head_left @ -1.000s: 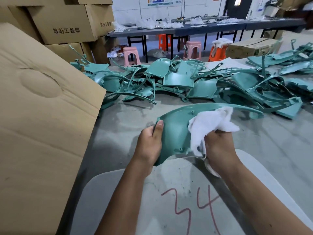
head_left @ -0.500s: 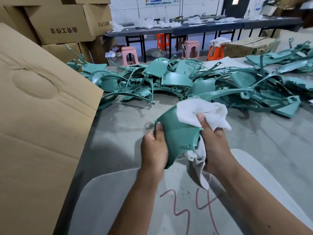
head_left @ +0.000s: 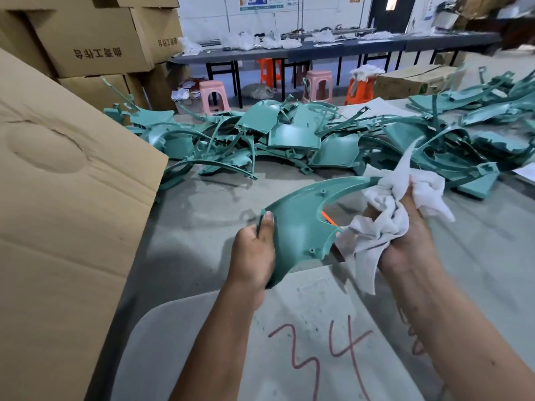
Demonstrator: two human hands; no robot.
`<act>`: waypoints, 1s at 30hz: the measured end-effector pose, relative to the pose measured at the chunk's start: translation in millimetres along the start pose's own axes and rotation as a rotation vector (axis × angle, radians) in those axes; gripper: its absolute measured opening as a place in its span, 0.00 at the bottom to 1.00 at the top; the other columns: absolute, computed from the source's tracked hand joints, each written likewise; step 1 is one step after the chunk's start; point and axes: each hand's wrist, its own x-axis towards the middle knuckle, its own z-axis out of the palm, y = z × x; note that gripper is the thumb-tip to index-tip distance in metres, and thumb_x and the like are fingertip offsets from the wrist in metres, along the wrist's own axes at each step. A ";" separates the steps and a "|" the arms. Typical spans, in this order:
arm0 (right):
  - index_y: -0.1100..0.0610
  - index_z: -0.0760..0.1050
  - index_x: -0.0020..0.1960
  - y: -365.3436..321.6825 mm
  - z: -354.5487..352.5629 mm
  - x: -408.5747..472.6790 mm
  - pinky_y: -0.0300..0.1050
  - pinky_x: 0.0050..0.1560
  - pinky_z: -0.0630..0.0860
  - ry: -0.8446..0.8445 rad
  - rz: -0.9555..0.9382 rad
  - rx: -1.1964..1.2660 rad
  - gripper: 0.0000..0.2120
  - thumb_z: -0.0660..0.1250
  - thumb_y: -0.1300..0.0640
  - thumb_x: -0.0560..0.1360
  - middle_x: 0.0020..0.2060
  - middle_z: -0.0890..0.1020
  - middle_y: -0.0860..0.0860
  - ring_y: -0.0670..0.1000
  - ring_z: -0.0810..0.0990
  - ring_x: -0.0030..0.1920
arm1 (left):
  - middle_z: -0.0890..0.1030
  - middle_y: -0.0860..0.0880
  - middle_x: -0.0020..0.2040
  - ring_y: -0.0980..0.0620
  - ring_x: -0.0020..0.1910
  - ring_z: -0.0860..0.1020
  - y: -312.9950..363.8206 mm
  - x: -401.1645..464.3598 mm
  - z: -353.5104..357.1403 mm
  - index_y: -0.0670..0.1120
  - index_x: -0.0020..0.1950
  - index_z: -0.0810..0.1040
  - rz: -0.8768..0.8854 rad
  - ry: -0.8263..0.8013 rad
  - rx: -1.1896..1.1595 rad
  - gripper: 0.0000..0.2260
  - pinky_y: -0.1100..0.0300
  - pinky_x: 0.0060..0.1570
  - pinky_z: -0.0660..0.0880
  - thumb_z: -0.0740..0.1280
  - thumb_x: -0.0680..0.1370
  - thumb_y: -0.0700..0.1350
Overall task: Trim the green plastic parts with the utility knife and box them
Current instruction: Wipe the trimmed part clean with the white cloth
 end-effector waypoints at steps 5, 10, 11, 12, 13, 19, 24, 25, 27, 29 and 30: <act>0.48 0.73 0.36 7.3 -7.4 -13.6 0.45 0.29 0.73 -0.005 0.490 -0.159 0.17 0.68 0.58 0.83 0.27 0.76 0.58 0.53 0.74 0.26 | 0.77 0.48 0.29 0.47 0.29 0.74 3.5 3.3 -11.5 0.43 0.40 0.77 -0.064 0.095 -0.084 0.23 0.59 0.31 0.68 0.60 0.84 0.59; 0.51 0.71 0.48 -5.1 -13.1 0.3 0.35 0.23 0.71 0.228 0.495 -0.202 0.09 0.64 0.49 0.84 0.27 0.81 0.50 0.45 0.77 0.22 | 0.81 0.44 0.36 0.45 0.36 0.77 2.8 11.7 -35.5 0.39 0.42 0.79 0.076 0.231 0.038 0.26 0.52 0.38 0.71 0.60 0.84 0.60; 0.51 0.72 0.50 -3.2 -14.8 3.3 0.36 0.22 0.71 0.197 0.566 -0.160 0.10 0.62 0.45 0.85 0.24 0.80 0.48 0.47 0.77 0.20 | 0.82 0.43 0.37 0.43 0.37 0.78 2.8 10.9 -34.8 0.39 0.42 0.79 0.108 0.220 0.064 0.26 0.50 0.39 0.72 0.60 0.84 0.60; 0.50 0.73 0.49 -5.4 -14.6 4.6 0.39 0.22 0.73 0.127 0.657 -0.092 0.12 0.60 0.43 0.84 0.22 0.77 0.50 0.51 0.75 0.19 | 0.81 0.43 0.35 0.43 0.37 0.77 1.8 10.4 -33.4 0.39 0.40 0.78 0.142 0.203 0.104 0.26 0.49 0.38 0.72 0.59 0.84 0.59; 0.48 0.75 0.45 -8.5 -12.0 3.9 0.43 0.24 0.74 0.039 0.720 -0.029 0.13 0.61 0.42 0.84 0.22 0.75 0.52 0.53 0.74 0.19 | 0.78 0.45 0.32 0.43 0.35 0.75 1.7 10.0 -31.7 0.41 0.36 0.75 0.172 0.192 0.144 0.25 0.49 0.37 0.70 0.59 0.84 0.58; 0.57 0.79 0.52 9.1 -18.5 4.5 0.37 0.33 0.81 -0.039 0.586 0.036 0.07 0.75 0.57 0.77 0.37 0.84 0.51 0.47 0.85 0.33 | 0.78 0.42 0.34 0.43 0.36 0.75 -1.1 6.9 -29.5 0.40 0.39 0.77 0.217 0.183 0.209 0.26 0.43 0.39 0.73 0.58 0.85 0.59; 0.55 0.78 0.36 12.4 -10.2 11.2 0.40 0.19 0.69 0.007 0.387 -0.114 0.13 0.68 0.69 0.75 0.21 0.76 0.50 0.51 0.75 0.18 | 0.80 0.32 0.43 0.39 0.38 0.77 9.1 1.7 -32.2 0.35 0.46 0.76 0.379 0.248 0.131 0.29 0.38 0.43 0.76 0.59 0.79 0.64; 0.51 0.74 0.35 21.4 -17.2 6.6 0.37 0.19 0.67 0.044 0.518 -0.213 0.15 0.67 0.63 0.79 0.21 0.75 0.47 0.52 0.74 0.21 | 0.80 0.33 0.43 0.37 0.40 0.77 10.2 0.0 -33.5 0.36 0.46 0.76 0.457 0.286 0.125 0.28 0.39 0.42 0.76 0.59 0.79 0.63; 0.50 0.74 0.41 18.7 -31.7 13.3 0.40 0.30 0.73 0.097 0.570 -0.291 0.09 0.63 0.62 0.76 0.29 0.78 0.48 0.54 0.77 0.32 | 0.80 0.38 0.41 0.36 0.41 0.77 12.5 -2.8 -35.3 0.39 0.47 0.75 0.590 0.367 0.091 0.24 0.41 0.41 0.76 0.60 0.81 0.61; 0.47 0.72 0.57 21.8 -39.2 20.4 0.48 0.48 0.78 0.179 0.358 -0.462 0.14 0.62 0.60 0.73 0.46 0.80 0.47 0.53 0.79 0.46 | 0.76 0.53 0.35 0.46 0.34 0.72 12.8 -3.4 -37.2 0.46 0.43 0.69 0.724 0.419 0.152 0.17 0.49 0.34 0.74 0.61 0.82 0.59; 0.45 0.69 0.62 22.1 -40.5 25.1 0.44 0.53 0.79 0.186 0.272 -0.499 0.19 0.63 0.57 0.73 0.52 0.78 0.47 0.50 0.78 0.50 | 0.72 0.57 0.33 0.54 0.31 0.68 14.2 -5.5 -36.1 0.50 0.41 0.64 0.792 0.433 0.222 0.16 0.58 0.32 0.69 0.62 0.82 0.57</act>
